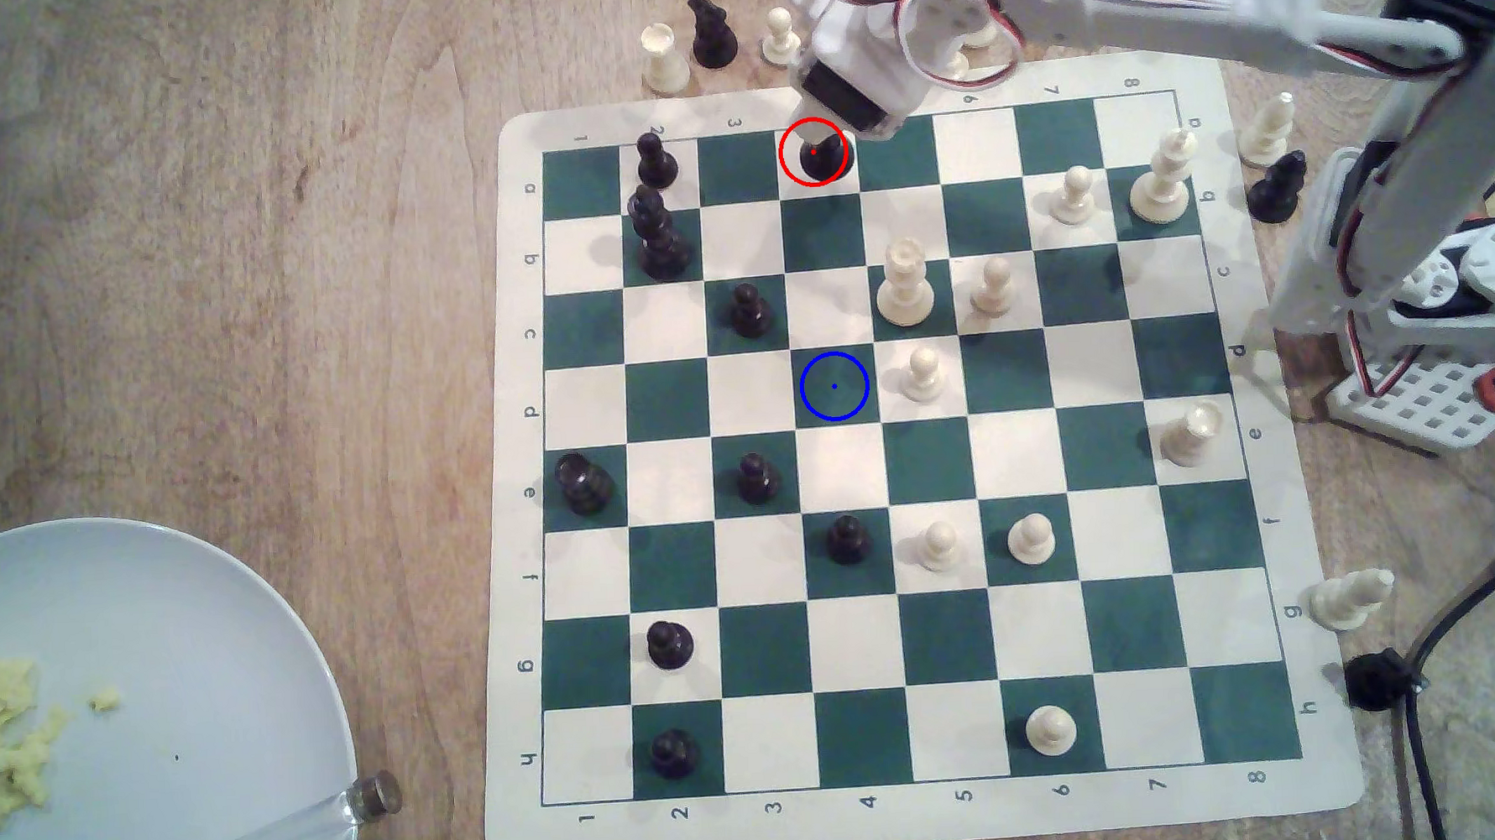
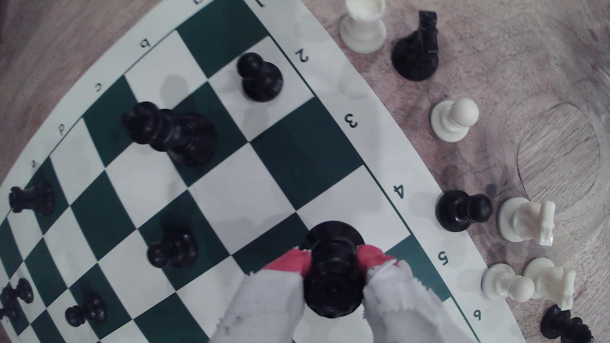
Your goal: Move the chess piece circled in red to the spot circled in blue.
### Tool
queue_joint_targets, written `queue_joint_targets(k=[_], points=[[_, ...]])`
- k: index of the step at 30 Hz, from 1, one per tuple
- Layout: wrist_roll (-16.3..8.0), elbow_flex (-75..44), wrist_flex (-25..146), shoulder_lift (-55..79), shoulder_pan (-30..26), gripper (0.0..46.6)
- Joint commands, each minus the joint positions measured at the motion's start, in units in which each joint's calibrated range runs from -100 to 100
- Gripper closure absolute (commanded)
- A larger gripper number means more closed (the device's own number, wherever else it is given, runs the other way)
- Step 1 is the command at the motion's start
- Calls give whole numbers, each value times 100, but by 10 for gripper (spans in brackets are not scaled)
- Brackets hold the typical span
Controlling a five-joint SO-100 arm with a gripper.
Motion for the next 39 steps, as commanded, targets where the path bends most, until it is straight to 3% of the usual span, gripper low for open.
queue_joint_targets(k=[1, 12, 21, 39], points=[[-29, -333, 217, -1101, -310, 464], [-132, -52, 561, -1509, -1452, 464], [-166, 302, 340, -1161, -2038, 464], [-147, 846, -380, -414, -2085, 464]])
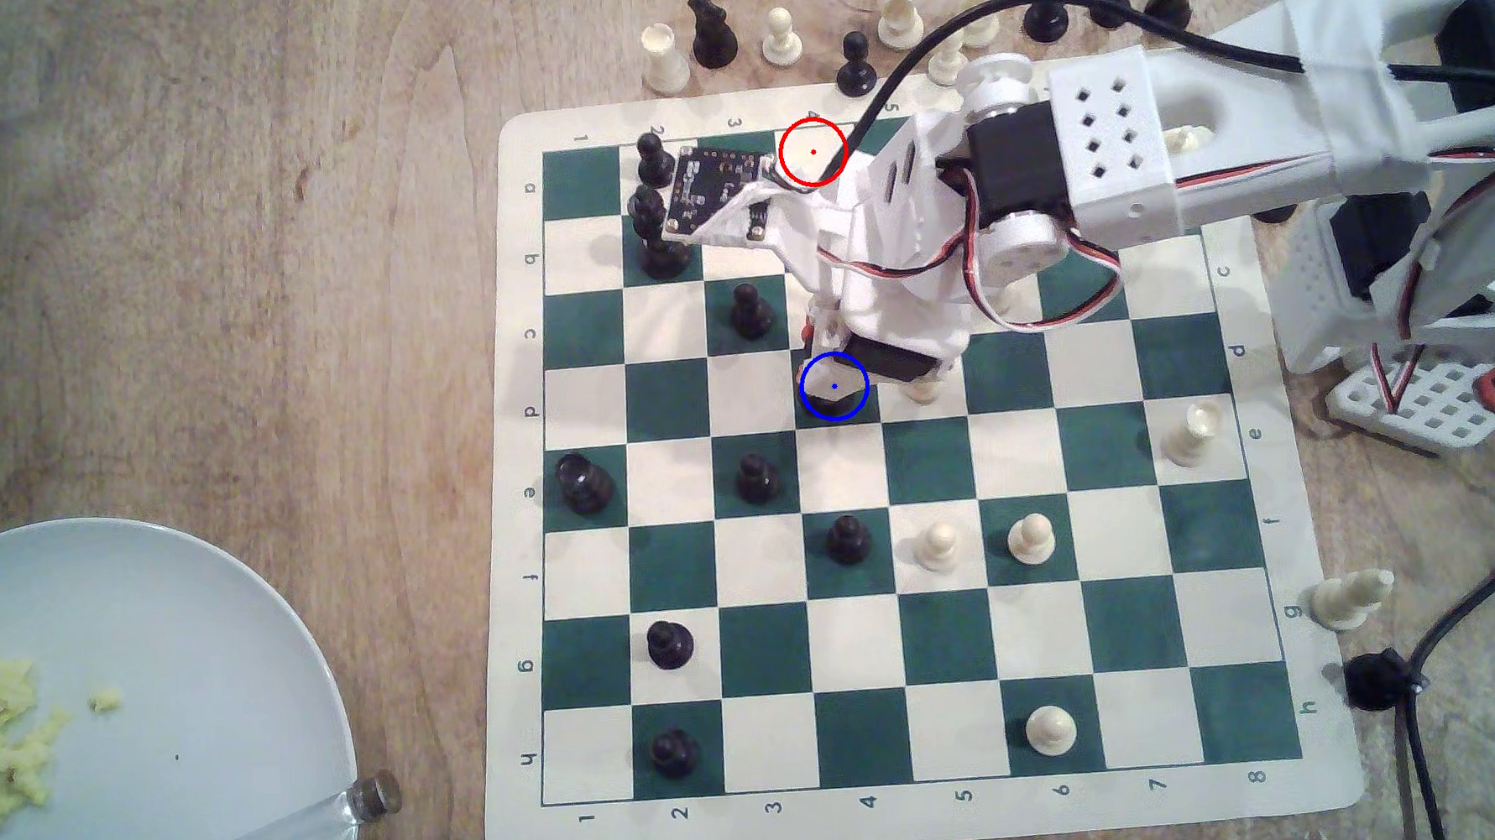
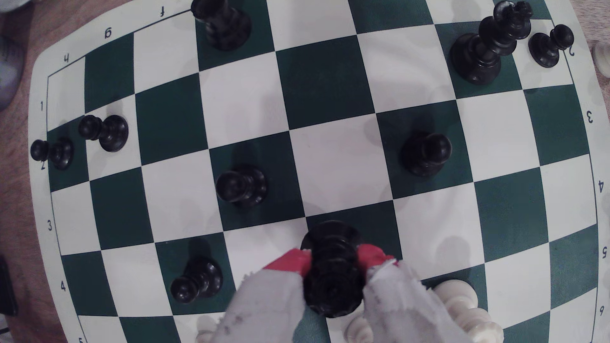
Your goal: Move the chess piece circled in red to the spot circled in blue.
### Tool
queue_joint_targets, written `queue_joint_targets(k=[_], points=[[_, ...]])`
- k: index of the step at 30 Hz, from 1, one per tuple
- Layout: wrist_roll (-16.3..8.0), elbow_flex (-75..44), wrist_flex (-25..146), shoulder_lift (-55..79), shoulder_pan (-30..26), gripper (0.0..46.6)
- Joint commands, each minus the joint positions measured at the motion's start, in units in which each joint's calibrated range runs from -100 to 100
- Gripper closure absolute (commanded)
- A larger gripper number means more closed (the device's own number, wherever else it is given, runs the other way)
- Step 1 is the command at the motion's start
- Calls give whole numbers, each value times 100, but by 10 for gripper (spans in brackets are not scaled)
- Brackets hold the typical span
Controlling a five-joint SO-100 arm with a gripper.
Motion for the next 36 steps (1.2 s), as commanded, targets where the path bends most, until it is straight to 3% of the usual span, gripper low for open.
queue_joint_targets(k=[1, 36], points=[[29, -58, -94, 47, 69, 464], [63, 69, -298, 328, 218, 459]])
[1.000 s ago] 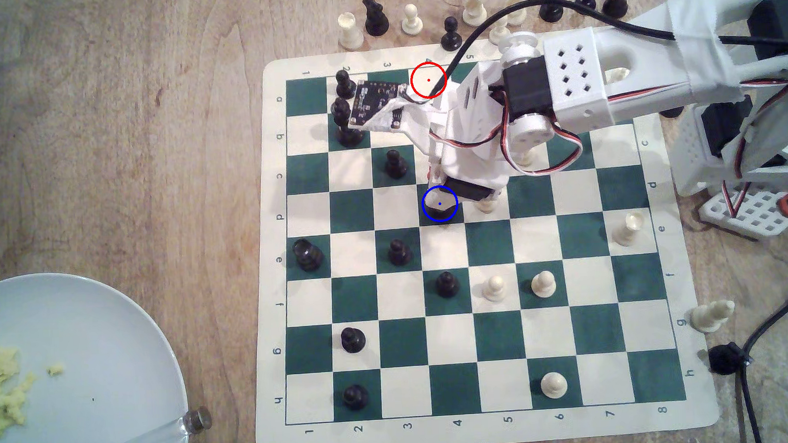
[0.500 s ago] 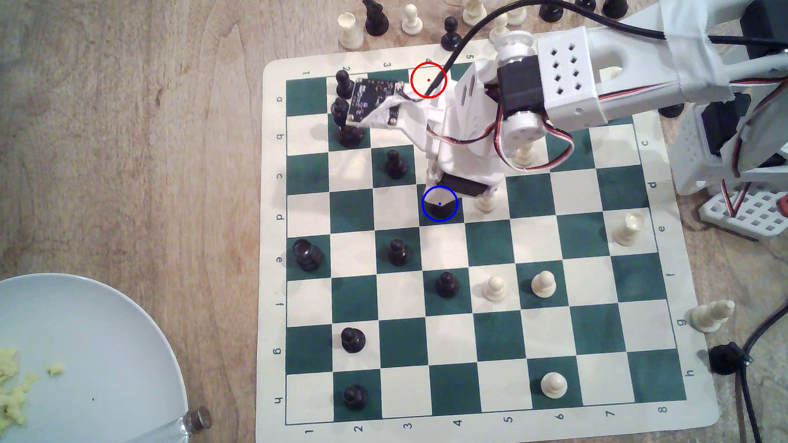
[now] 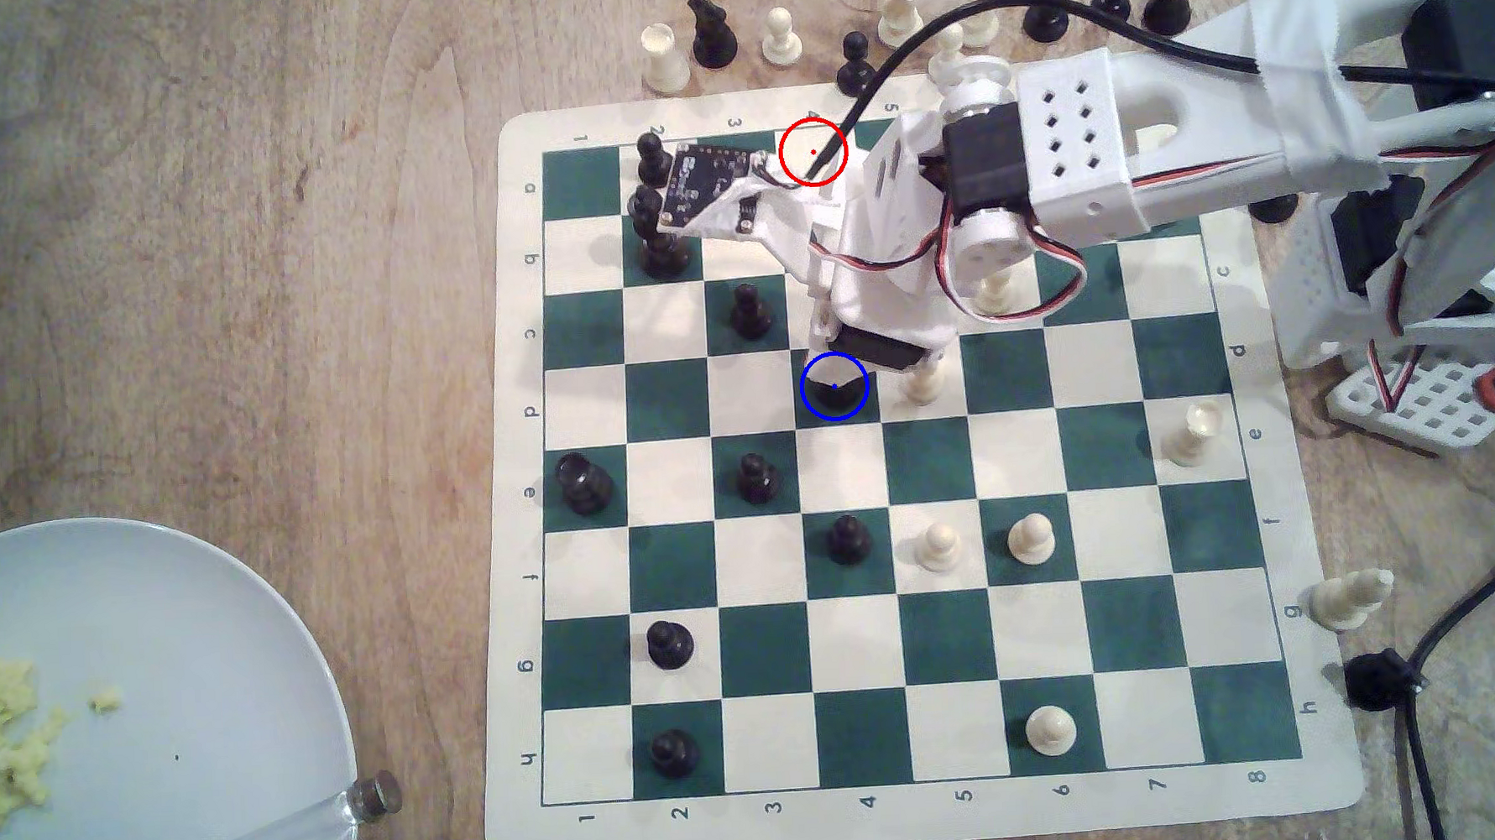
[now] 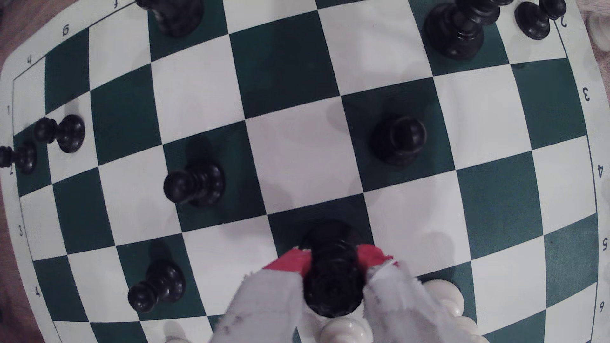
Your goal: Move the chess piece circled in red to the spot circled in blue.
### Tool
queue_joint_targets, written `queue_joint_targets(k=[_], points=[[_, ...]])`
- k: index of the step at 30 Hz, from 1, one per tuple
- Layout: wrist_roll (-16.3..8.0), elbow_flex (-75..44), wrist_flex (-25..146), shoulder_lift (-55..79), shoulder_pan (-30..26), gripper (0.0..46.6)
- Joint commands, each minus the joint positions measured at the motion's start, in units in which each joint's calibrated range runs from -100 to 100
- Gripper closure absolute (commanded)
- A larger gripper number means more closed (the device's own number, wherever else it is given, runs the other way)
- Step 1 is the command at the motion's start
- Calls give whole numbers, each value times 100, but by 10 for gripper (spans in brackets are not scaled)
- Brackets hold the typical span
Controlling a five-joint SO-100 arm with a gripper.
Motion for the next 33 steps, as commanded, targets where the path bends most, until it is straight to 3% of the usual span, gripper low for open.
queue_joint_targets(k=[1, 8, 16, 29, 33], points=[[0, -49, -99, -75, 19, 453], [-5, -22, -99, -287, 42, 340], [-29, -148, 56, -890, 175, 279], [-98, -185, -26, -1705, 183, 272], [-88, -49, -386, -1772, 183, 311]])
